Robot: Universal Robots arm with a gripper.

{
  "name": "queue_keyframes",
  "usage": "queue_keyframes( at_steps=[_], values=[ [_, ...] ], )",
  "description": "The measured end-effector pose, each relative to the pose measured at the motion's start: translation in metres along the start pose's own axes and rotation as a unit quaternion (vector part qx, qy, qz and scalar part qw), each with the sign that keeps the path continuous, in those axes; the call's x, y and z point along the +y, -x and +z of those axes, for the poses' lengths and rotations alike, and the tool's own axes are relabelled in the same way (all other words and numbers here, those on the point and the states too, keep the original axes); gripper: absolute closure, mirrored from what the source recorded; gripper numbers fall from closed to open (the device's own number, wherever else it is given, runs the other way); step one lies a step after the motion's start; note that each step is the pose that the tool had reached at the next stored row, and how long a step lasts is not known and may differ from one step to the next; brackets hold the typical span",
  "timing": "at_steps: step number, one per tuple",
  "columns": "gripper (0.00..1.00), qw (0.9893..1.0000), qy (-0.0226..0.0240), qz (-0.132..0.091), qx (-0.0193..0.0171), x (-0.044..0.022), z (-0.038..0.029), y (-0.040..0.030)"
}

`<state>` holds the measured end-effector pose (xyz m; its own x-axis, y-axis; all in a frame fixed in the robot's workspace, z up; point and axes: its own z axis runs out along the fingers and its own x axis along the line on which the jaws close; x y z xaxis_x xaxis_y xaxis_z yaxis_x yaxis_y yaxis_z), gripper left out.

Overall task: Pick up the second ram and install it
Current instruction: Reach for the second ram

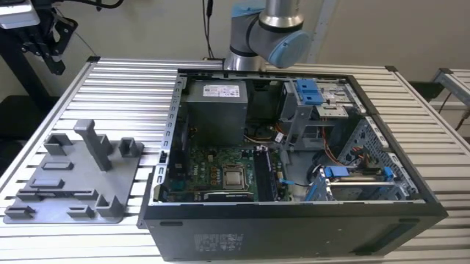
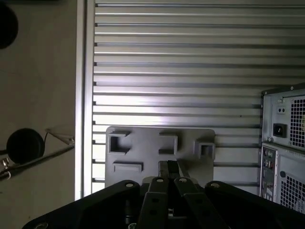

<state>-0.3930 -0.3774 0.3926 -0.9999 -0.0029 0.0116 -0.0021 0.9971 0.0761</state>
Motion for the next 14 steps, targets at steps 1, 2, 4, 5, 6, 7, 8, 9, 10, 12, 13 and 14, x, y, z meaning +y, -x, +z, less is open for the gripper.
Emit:
queue_keyframes(
  at_steps=[1,2,4,5,6,7,8,9,10,12,13,14],
  values=[
    [0.89,1.0000,0.0000,0.000,0.0000,0.0000,0.0000,0.0000],
    [0.89,1.0000,0.0000,0.000,0.0000,0.0000,0.0001,0.0000],
    [0.89,1.0000,0.0000,0.000,0.0000,-0.0001,0.0001,-0.0004],
    [0.89,1.0000,0.0000,0.000,0.0000,-0.0006,0.0001,-0.0006],
    [0.89,1.0000,0.0000,0.000,0.0000,-0.0014,0.0002,-0.0007],
    [0.89,1.0000,0.0000,0.000,0.0000,-0.0028,0.0001,-0.0008],
    [0.89,1.0000,0.0000,0.000,0.0000,-0.0046,0.0001,-0.0008],
    [0.89,1.0000,0.0000,0.000,0.0000,-0.0067,0.0000,-0.0008],
    [0.89,1.0000,0.0000,0.000,0.0000,-0.0090,0.0000,-0.0008],
    [0.89,1.0000,0.0000,0.000,0.0000,-0.0137,-0.0002,-0.0008],
    [0.89,1.0000,0.0000,0.000,0.0000,-0.0159,-0.0002,-0.0008],
    [0.89,1.0000,0.0000,0.000,0.0000,-0.0180,-0.0003,-0.0008]
  ],
)
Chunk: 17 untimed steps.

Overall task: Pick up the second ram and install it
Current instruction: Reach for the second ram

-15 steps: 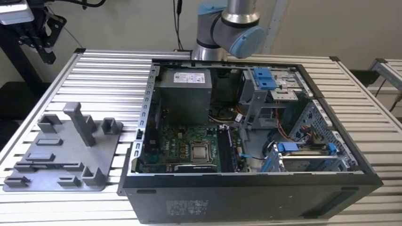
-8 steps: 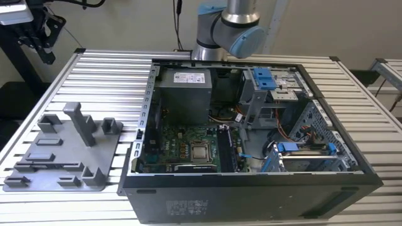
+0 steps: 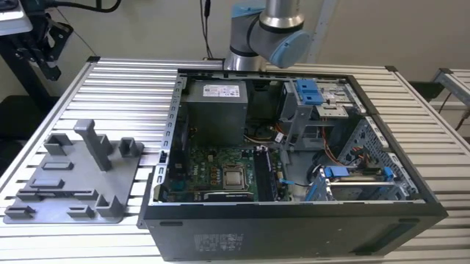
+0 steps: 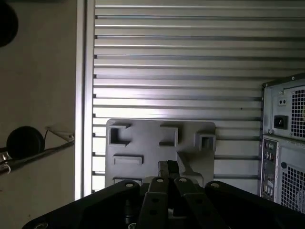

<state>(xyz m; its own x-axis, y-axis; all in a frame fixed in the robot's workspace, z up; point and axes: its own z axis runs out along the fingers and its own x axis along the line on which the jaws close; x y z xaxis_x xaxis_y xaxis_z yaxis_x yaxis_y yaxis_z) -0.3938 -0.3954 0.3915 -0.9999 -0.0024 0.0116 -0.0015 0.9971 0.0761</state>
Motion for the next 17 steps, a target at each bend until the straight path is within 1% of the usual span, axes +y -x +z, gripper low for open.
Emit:
queue_keyframes(
  at_steps=[5,7,9,14,17],
  values=[
    [0.89,1.0000,0.0000,0.000,0.0000,-0.0095,-0.0002,-0.0001],
    [0.89,1.0000,0.0000,0.000,0.0000,-0.0123,-0.0002,-0.0006],
    [0.89,1.0000,0.0000,0.000,0.0000,-0.0134,0.0000,-0.0027],
    [0.89,1.0000,0.0000,0.000,0.0000,-0.0160,0.0006,-0.0114],
    [0.89,1.0000,0.0000,-0.001,0.0000,-0.0195,0.0007,-0.0147]
  ],
)
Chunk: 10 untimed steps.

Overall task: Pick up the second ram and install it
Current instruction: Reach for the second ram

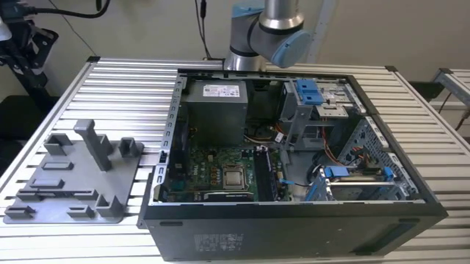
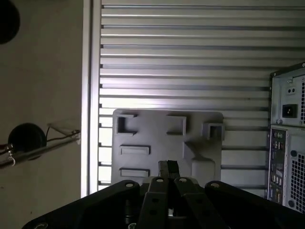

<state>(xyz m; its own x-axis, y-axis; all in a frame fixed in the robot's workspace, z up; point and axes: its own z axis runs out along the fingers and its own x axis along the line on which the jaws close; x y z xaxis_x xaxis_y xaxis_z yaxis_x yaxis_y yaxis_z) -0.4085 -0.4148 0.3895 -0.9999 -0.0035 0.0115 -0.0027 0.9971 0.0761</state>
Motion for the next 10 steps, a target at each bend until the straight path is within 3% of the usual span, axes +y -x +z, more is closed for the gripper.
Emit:
queue_keyframes(
  at_steps=[10],
  values=[
    [0.89,1.0000,-0.0001,-0.003,0.0002,-0.0297,-0.0018,-0.0002]
  ],
)
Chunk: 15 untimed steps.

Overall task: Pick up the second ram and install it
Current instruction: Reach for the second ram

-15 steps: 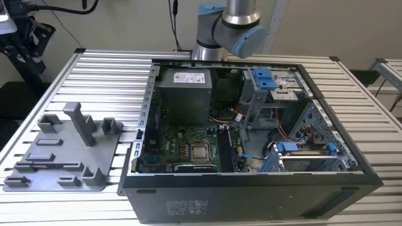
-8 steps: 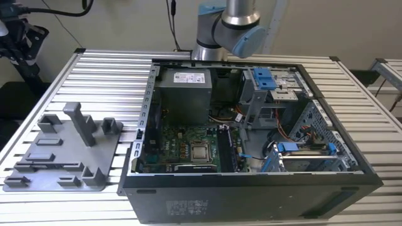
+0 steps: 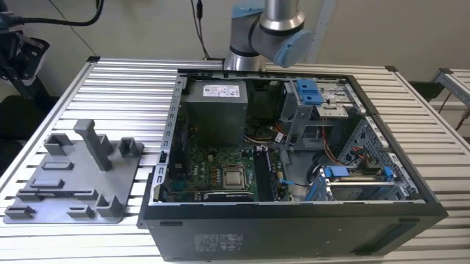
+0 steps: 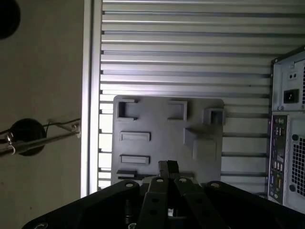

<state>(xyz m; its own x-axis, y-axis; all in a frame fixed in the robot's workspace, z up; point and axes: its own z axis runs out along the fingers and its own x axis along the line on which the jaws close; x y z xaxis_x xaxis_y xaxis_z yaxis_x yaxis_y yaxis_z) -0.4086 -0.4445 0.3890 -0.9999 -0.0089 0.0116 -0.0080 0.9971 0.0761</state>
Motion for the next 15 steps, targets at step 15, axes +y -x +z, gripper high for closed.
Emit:
queue_keyframes(
  at_steps=[15],
  values=[
    [0.89,1.0000,-0.0001,-0.006,0.0005,-0.0251,-0.0010,-0.0052]
  ],
)
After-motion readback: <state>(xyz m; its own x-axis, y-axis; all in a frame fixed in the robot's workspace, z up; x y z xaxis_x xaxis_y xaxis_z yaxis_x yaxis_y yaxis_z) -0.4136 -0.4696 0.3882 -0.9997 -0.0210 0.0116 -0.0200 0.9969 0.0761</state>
